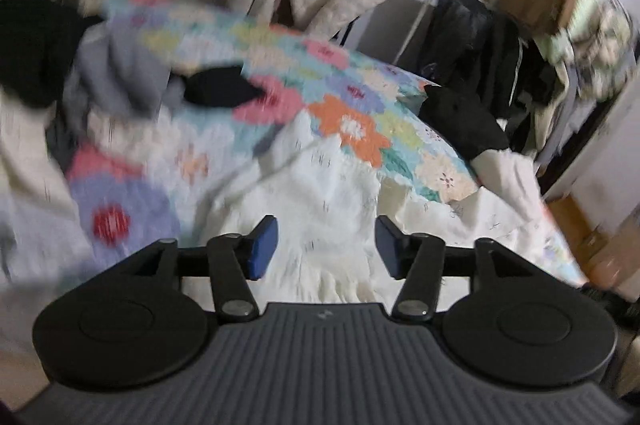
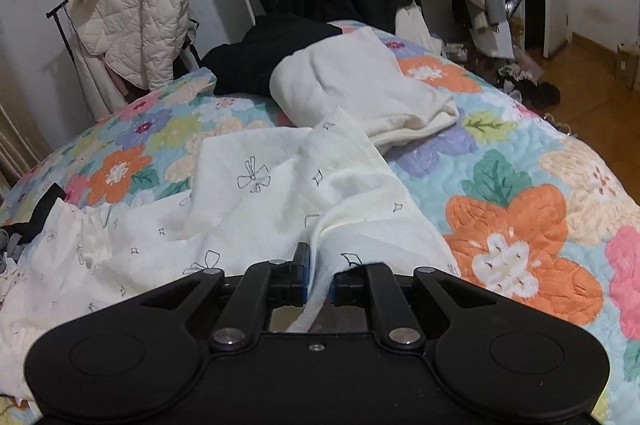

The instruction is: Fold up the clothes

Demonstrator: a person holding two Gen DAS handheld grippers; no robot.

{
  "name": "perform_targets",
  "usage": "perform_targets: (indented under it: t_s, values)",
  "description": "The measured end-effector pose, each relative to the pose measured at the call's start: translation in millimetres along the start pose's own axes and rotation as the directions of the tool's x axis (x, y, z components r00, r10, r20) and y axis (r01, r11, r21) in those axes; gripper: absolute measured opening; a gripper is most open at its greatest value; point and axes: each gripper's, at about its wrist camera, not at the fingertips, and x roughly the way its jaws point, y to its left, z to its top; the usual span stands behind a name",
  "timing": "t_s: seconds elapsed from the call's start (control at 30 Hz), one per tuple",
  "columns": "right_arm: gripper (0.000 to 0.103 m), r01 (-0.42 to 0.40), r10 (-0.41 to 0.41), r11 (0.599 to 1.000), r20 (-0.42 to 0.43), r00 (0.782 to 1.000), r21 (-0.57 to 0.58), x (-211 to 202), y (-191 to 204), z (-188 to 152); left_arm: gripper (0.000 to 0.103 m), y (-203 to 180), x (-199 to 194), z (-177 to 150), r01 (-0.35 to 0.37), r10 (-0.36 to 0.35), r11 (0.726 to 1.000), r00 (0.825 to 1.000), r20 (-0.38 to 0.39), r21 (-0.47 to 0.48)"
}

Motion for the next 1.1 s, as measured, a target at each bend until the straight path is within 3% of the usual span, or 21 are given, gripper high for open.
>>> perform_targets:
  t_s: [0.07, 0.17, 0.27, 0.33, 0.47, 0.5, 0.53, 0.57, 0.63, 0.67, 0.73, 0.87, 0.93, 1.0, 1.03, 1.07, 1.1]
  values:
    - [0.014, -0.006, 0.006, 1.000, -0.001, 1.000, -0.002, 0.4, 1.6, -0.2, 0.075, -9.4, 23.3, 11.1, -0.011, 0.011, 0.998, 1.000, 0.002, 0.070]
    - [0.014, -0.019, 0.020, 1.000, 0.003, 1.000, -0.013, 0.5, 4.0, 0.1, 0.075, -17.6, 85.8, 22.4, 0.000, 0.018, 0.978, 0.996, -0.083, 0.210]
    - [0.014, -0.026, 0.026, 0.999, 0.002, 1.000, -0.030, 4.3, 5.5, -1.8, 0.072, -25.8, 146.5, 24.1, -0.002, 0.057, 0.935, 0.988, -0.142, 0.356]
    - [0.014, -0.013, 0.012, 0.999, -0.007, 1.000, -0.045, 9.7, 6.2, -4.6, 0.072, -25.6, 171.9, 26.8, -0.014, 0.073, 0.918, 0.988, -0.136, 0.396]
    - [0.014, -0.053, 0.053, 0.997, 0.011, 0.999, -0.062, 14.2, 12.7, -5.3, 0.070, -14.6, 213.7, 36.9, 0.022, 0.032, 0.929, 0.990, -0.140, 0.369]
    - [0.014, -0.066, 0.067, 0.996, 0.017, 0.998, -0.064, 15.3, 14.7, -5.0, 0.061, -15.1, 220.4, 35.4, 0.050, 0.013, 0.923, 0.987, -0.161, 0.382]
    - [0.014, -0.079, 0.081, 0.995, 0.023, 0.996, -0.064, 16.4, 16.8, -4.5, 0.018, -15.8, 227.0, 33.5, 0.080, -0.006, 0.914, 0.983, -0.185, 0.397]
    - [0.014, -0.088, 0.090, 0.994, 0.030, 0.995, -0.064, 18.0, 19.2, -4.4, 0.000, -16.6, 233.6, 31.7, 0.110, -0.024, 0.905, 0.978, -0.209, 0.410]
    - [0.014, -0.096, 0.099, 0.993, 0.046, 0.994, -0.071, 21.9, 22.5, -4.3, 0.000, -13.8, 231.7, 30.6, 0.214, -0.152, 0.912, 0.969, -0.197, 0.349]
    - [0.014, -0.098, 0.102, 0.993, 0.055, 0.993, -0.073, 23.4, 23.3, -4.2, 0.000, -14.0, 226.9, 33.3, 0.228, -0.189, 0.916, 0.971, -0.147, 0.329]
    - [0.014, -0.103, 0.109, 0.992, 0.075, 0.991, -0.073, 25.1, 23.9, -3.7, 0.000, -17.1, 218.0, 43.9, 0.164, -0.165, 0.920, 0.986, -0.028, 0.357]
    - [0.014, -0.119, 0.125, 0.990, 0.085, 0.989, -0.072, 25.7, 26.0, -3.3, 0.000, -0.2, 217.1, 64.6, 0.096, -0.106, 0.949, 0.994, 0.017, 0.300]
    - [0.014, -0.119, 0.124, 0.990, 0.073, 0.990, -0.076, 27.0, 27.5, -4.0, 0.005, 10.5, 218.8, 61.0, 0.171, -0.165, 0.951, 0.985, -0.045, 0.257]
    - [0.014, -0.121, 0.127, 0.989, 0.069, 0.990, -0.081, 27.0, 29.4, -4.5, 0.008, 9.3, 221.3, 50.6, 0.156, -0.140, 0.943, 0.987, -0.074, 0.294]
    - [0.014, -0.122, 0.128, 0.989, 0.067, 0.989, -0.083, 27.0, 30.3, -4.8, 0.020, 7.1, 223.5, 44.9, 0.137, -0.115, 0.936, 0.990, -0.086, 0.324]
    - [0.014, -0.124, 0.129, 0.989, 0.065, 0.989, -0.085, 26.9, 31.2, -5.0, 0.039, 5.0, 225.6, 39.1, 0.119, -0.090, 0.927, 0.991, -0.097, 0.354]
    - [0.014, -0.125, 0.131, 0.988, 0.063, 0.989, -0.087, 26.9, 32.1, -5.3, 0.047, 2.9, 227.8, 33.3, 0.101, -0.064, 0.918, 0.992, -0.108, 0.384]
